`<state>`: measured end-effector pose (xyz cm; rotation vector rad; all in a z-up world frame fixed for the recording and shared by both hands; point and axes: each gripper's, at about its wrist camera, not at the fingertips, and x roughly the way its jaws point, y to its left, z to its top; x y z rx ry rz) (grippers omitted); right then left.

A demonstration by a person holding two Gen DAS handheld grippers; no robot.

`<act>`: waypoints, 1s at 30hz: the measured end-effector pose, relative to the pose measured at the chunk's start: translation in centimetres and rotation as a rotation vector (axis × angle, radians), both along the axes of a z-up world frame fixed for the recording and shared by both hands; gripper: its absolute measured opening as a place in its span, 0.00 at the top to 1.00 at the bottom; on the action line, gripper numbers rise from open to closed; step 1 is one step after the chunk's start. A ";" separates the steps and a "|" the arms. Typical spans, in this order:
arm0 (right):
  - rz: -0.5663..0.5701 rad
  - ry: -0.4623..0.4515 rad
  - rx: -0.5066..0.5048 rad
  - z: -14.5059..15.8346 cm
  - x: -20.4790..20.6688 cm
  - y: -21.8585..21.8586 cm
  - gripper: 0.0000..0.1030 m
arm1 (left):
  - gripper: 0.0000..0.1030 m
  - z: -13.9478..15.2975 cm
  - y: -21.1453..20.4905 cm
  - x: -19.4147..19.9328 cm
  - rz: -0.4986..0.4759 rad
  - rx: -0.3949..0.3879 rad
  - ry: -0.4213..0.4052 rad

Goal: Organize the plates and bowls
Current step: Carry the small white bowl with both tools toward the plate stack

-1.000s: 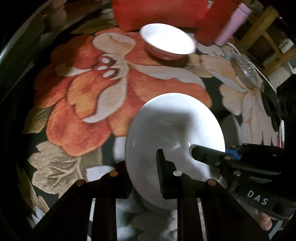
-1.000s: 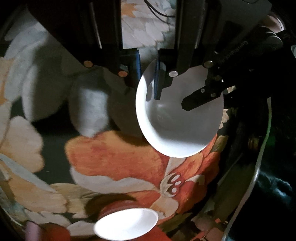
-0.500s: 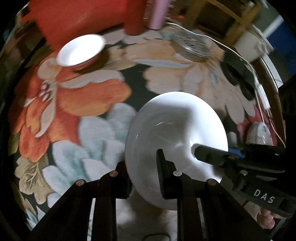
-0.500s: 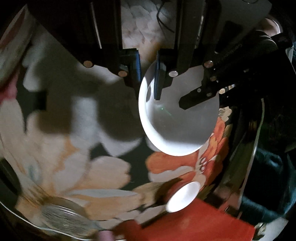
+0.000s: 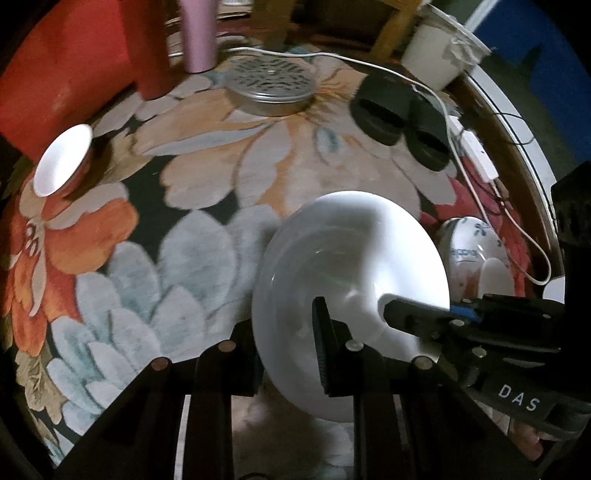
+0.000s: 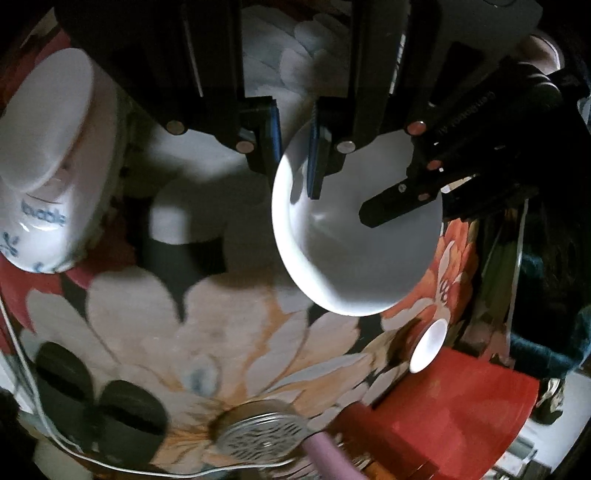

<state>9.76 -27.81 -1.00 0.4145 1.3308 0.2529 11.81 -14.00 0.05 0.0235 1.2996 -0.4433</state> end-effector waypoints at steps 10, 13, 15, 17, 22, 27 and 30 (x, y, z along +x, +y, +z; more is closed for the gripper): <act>-0.069 -0.018 -0.001 1.0 -1.3 -4.3 0.87 | 0.79 1.3 -4.3 -0.1 -0.046 -0.027 -0.017; -0.090 -0.026 -0.005 1.6 -1.8 -5.8 0.87 | 0.79 1.8 -5.9 -0.2 -0.064 -0.043 -0.024; -0.108 -0.029 -0.009 1.8 -2.1 -7.0 0.86 | 0.79 2.1 -7.1 -0.3 -0.079 -0.056 -0.027; -0.134 -0.031 -0.015 2.1 -2.6 -8.5 0.86 | 0.79 2.4 -8.5 -0.5 -0.098 -0.067 -0.030; -0.197 -0.022 -0.028 2.1 -4.1 -12.0 0.86 | 0.79 2.7 -12.6 -1.1 -0.153 -0.085 -0.033; -0.248 -0.010 -0.039 2.1 -5.7 -14.8 0.86 | 0.79 2.7 -16.0 -2.1 -0.211 -0.087 -0.028; -0.267 0.003 -0.045 1.9 -6.7 -16.2 0.86 | 0.79 2.3 -17.7 -3.1 -0.250 -0.085 -0.020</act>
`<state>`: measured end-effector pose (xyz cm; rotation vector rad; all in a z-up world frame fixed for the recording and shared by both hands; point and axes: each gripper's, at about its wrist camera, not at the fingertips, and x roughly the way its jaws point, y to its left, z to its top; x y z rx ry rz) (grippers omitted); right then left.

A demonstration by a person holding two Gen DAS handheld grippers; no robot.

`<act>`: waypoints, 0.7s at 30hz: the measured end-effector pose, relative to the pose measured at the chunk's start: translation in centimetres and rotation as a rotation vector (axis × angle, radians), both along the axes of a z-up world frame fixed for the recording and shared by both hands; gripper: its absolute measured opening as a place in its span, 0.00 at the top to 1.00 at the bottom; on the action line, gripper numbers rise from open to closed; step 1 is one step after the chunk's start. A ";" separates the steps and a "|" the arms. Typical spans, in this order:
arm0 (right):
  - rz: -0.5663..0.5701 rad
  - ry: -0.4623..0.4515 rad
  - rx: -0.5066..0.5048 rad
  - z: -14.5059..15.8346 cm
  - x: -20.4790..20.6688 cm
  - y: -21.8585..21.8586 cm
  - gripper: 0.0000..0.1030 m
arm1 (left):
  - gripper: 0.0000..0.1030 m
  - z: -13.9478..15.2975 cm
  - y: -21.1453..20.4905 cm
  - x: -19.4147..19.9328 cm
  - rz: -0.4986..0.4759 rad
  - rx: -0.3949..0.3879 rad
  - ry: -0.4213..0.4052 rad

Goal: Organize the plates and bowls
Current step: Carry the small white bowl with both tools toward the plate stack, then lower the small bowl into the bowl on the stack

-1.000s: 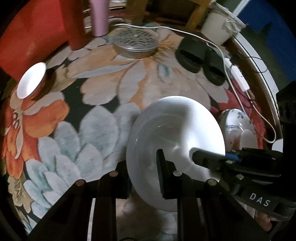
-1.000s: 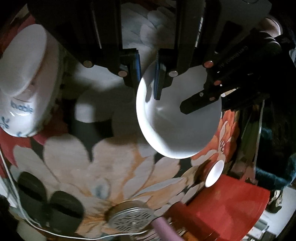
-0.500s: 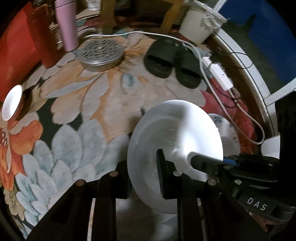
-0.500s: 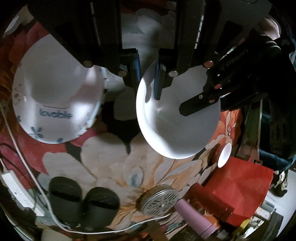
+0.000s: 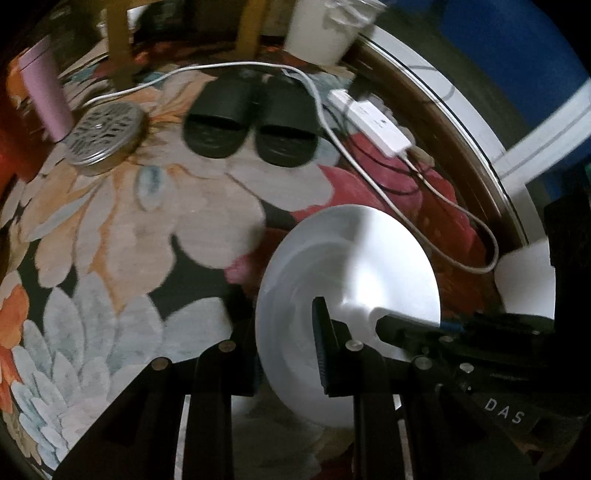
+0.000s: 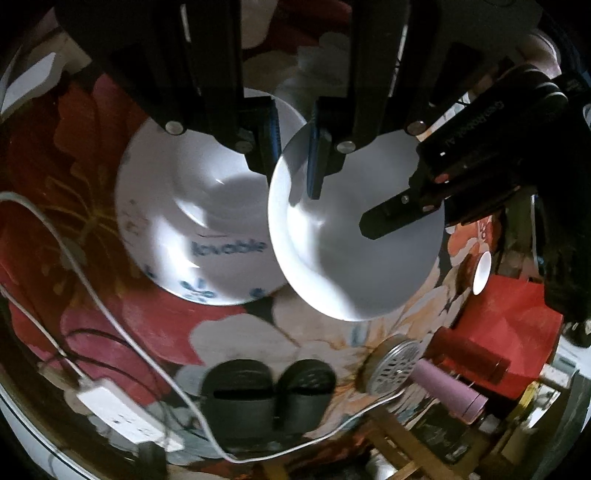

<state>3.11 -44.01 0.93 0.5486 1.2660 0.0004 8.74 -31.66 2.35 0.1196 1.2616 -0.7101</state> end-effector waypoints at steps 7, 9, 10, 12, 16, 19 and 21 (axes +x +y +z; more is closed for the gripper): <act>-0.032 0.065 0.015 -2.0 -1.7 -2.3 0.87 | 0.79 -2.3 -2.6 -1.7 -0.060 0.035 0.058; -0.033 0.077 0.014 -2.5 -2.0 -2.6 0.87 | 0.79 -2.8 -2.9 -2.0 -0.066 0.042 0.074; -0.033 0.079 0.013 -2.6 -2.1 -2.7 0.87 | 0.79 -2.9 -3.0 -2.1 -0.071 0.045 0.080; -0.029 0.084 0.001 -2.8 -2.2 -2.8 0.87 | 0.79 -2.9 -3.2 -2.3 -0.078 0.049 0.076; -0.025 0.100 -0.032 -3.2 -2.5 -3.0 0.87 | 0.76 -3.0 -3.2 -2.2 -0.081 0.056 0.081; -0.021 0.099 -0.048 -3.2 -2.6 -3.0 0.87 | 0.56 -2.8 -2.9 -1.9 -0.073 0.045 0.085; -0.007 0.095 -0.080 -2.9 -2.5 -2.7 0.87 | 0.35 -2.5 -2.6 -1.8 -0.061 0.036 0.073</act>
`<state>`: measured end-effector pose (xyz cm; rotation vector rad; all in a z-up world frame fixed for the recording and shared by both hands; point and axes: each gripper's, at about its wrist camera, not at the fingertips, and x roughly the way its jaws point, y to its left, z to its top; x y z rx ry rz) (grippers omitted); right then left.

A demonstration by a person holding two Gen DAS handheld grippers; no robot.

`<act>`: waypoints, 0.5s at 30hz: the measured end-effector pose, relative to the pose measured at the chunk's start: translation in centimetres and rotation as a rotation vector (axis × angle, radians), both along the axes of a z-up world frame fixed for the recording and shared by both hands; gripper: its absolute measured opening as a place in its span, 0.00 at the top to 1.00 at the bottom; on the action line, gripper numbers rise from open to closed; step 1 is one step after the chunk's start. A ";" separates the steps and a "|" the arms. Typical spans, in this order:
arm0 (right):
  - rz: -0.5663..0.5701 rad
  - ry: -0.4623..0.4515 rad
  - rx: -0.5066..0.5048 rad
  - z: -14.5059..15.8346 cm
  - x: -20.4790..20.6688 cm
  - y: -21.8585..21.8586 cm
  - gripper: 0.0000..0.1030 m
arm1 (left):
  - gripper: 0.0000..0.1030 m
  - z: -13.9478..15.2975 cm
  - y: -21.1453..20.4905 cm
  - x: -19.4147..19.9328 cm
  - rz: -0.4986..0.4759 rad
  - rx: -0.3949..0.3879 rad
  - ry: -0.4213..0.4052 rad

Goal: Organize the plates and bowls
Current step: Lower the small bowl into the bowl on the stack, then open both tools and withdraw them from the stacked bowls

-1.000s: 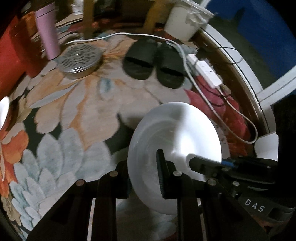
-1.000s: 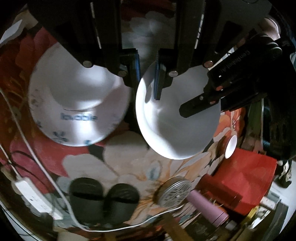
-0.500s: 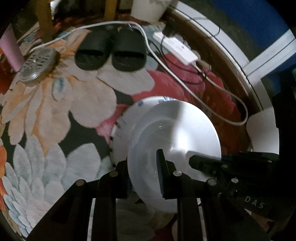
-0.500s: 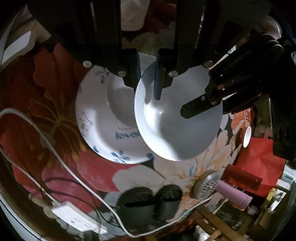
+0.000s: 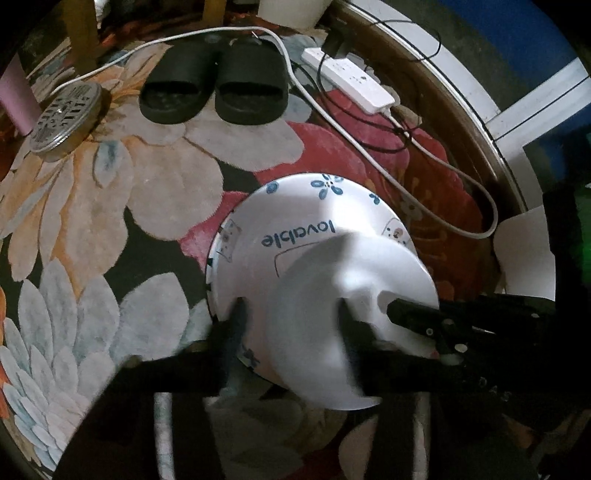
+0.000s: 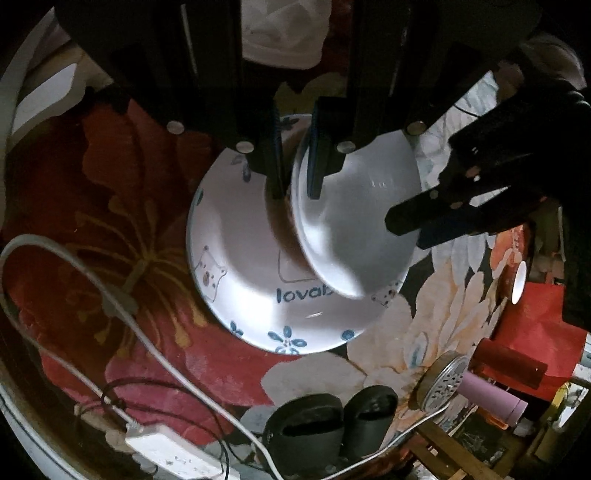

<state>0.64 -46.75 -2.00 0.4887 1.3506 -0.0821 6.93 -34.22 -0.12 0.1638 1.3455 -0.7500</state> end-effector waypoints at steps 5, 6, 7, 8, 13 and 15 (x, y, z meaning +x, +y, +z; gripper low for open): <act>0.001 -0.002 -0.023 0.3 0.1 0.1 0.86 | 0.20 0.6 0.8 0.4 0.022 -0.008 -0.020; -0.001 0.001 -0.022 0.3 0.2 0.1 0.86 | 0.15 0.6 1.1 0.4 0.028 -0.003 -0.020; -0.002 0.004 -0.022 0.3 0.3 0.1 0.86 | 0.09 0.5 1.4 0.5 0.035 0.002 -0.022; -0.002 0.006 -0.027 0.3 0.3 0.1 0.85 | 0.07 0.4 1.6 0.6 0.043 0.008 -0.025; -0.027 -0.043 -0.089 1.5 0.5 -0.1 0.42 | 0.03 -0.2 3.4 1.2 0.096 0.038 -0.033; -0.044 -0.076 -0.097 2.2 0.6 -0.3 0.20 | 0.02 -0.4 4.0 1.5 0.114 0.043 -0.030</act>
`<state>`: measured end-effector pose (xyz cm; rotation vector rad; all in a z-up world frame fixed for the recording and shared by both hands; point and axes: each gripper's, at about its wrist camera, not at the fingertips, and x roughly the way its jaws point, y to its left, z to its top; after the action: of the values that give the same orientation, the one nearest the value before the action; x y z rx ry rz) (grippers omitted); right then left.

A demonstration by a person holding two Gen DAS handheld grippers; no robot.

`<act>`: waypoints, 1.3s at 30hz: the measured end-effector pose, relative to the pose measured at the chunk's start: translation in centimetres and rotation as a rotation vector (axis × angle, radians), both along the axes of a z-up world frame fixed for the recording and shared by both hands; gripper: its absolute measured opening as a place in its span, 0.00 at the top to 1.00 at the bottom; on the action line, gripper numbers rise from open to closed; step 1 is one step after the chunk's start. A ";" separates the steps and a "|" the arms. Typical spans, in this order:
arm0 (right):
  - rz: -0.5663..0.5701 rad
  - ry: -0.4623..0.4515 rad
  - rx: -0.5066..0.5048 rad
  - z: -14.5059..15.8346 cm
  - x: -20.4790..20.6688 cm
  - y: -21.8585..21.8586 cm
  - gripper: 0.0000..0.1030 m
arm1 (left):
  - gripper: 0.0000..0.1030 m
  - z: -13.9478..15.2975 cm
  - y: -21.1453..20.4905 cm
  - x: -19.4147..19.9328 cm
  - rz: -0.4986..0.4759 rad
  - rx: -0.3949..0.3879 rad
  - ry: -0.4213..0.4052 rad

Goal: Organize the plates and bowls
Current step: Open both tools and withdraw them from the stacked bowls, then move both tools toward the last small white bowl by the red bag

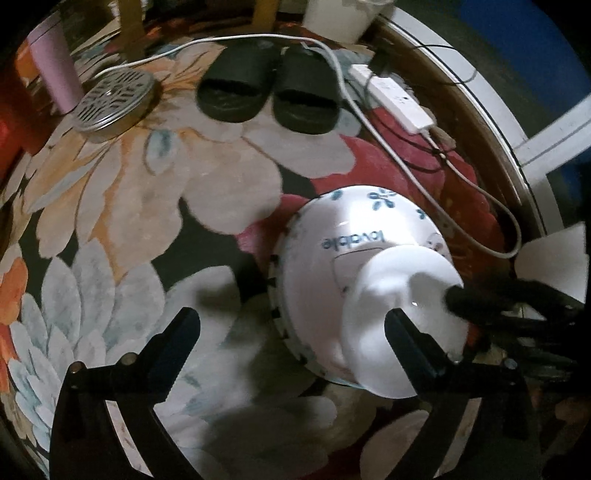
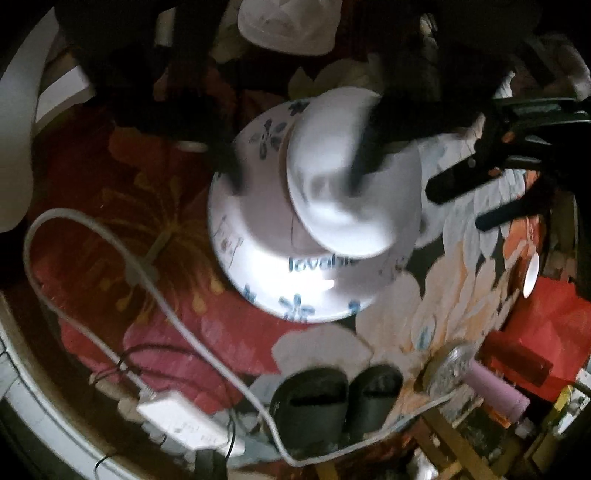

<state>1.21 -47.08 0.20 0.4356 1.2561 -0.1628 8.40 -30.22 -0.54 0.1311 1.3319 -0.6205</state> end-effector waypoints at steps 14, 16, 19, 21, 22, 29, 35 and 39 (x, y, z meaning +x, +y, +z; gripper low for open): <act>0.050 0.011 -0.004 -0.5 1.1 2.4 0.11 | 0.02 -0.3 2.8 1.0 0.065 0.017 -0.013; 0.052 0.013 -0.005 -0.5 1.2 2.8 0.11 | 0.02 -0.4 3.3 1.1 0.071 0.016 -0.011; 0.064 0.017 -0.007 -0.6 1.5 3.5 0.11 | 0.02 -0.7 4.2 1.2 0.083 0.017 -0.005; 0.074 0.019 -0.006 -0.7 1.7 4.1 0.11 | 0.02 -0.8 4.7 1.3 0.091 0.019 -0.002; 0.076 0.021 -0.015 -0.7 1.8 4.4 0.09 | 0.02 -0.9 5.1 1.3 0.096 0.021 -0.001; 0.053 0.029 -0.061 -0.8 2.1 5.0 0.07 | 0.02 -1.5 7.4 1.6 0.137 0.028 0.006; 0.060 -0.024 -0.172 0.5 2.8 6.2 0.07 | 0.02 -1.8 9.1 1.8 0.160 0.029 0.011; 0.076 -0.047 -0.159 0.7 3.6 7.5 0.07 | 0.02 -1.8 10.3 1.9 0.178 0.032 0.010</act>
<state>4.78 -39.58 0.91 0.2528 1.2016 -0.1851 10.33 -19.87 -2.31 0.0342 1.3467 -0.4497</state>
